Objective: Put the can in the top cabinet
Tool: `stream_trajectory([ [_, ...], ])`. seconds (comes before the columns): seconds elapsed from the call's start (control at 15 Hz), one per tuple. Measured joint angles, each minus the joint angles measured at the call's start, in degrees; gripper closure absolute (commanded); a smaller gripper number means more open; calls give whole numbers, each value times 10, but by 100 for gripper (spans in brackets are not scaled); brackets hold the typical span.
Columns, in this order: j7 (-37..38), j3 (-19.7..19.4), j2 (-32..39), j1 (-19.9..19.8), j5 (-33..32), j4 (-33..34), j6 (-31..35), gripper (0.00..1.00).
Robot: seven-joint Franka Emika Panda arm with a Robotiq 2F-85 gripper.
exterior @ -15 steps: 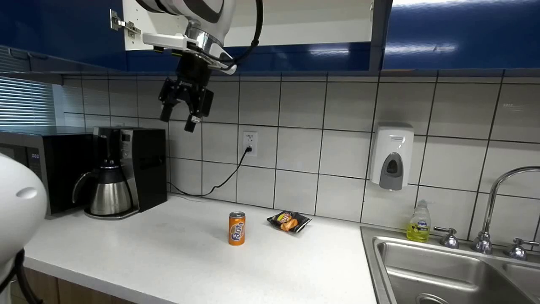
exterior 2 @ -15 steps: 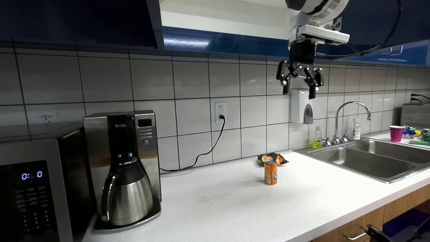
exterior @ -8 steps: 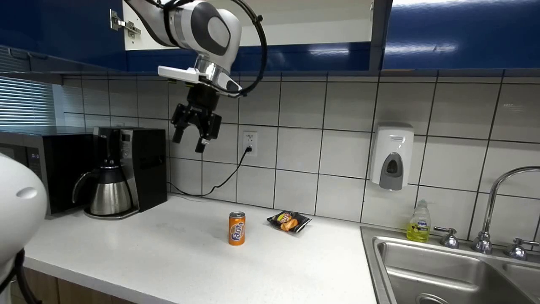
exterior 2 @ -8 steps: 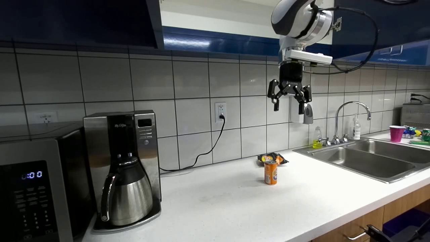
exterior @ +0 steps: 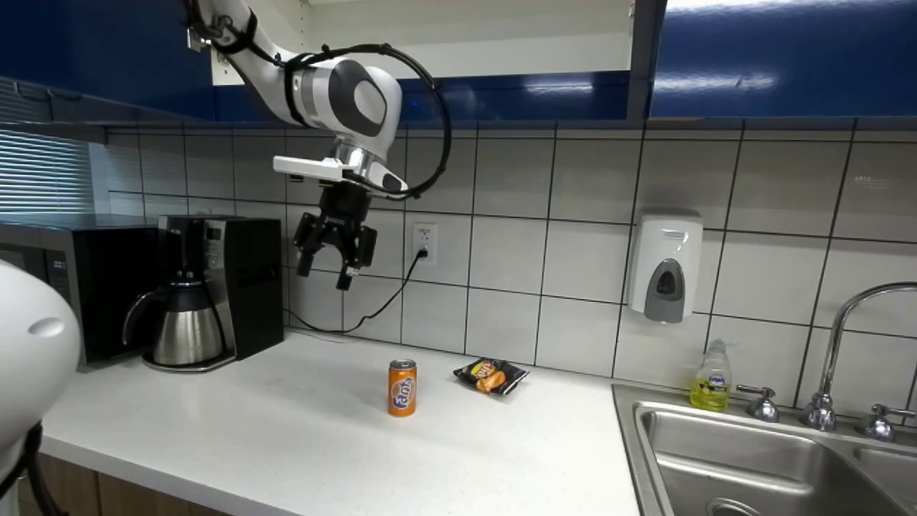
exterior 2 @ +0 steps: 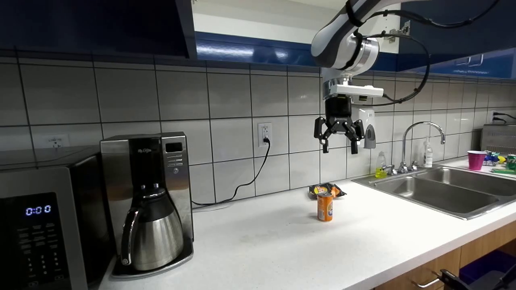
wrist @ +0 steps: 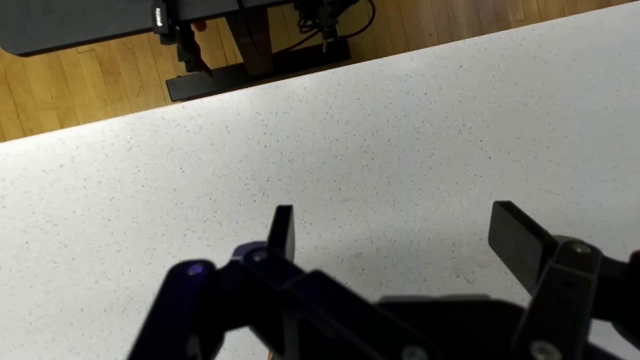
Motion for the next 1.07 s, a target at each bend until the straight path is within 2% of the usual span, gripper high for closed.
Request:
stream_trajectory([
  [0.4,0,15,7,3,-12,-8,29,0],
  [1.07,0,15,46,3,-45,-75,149,0],
])
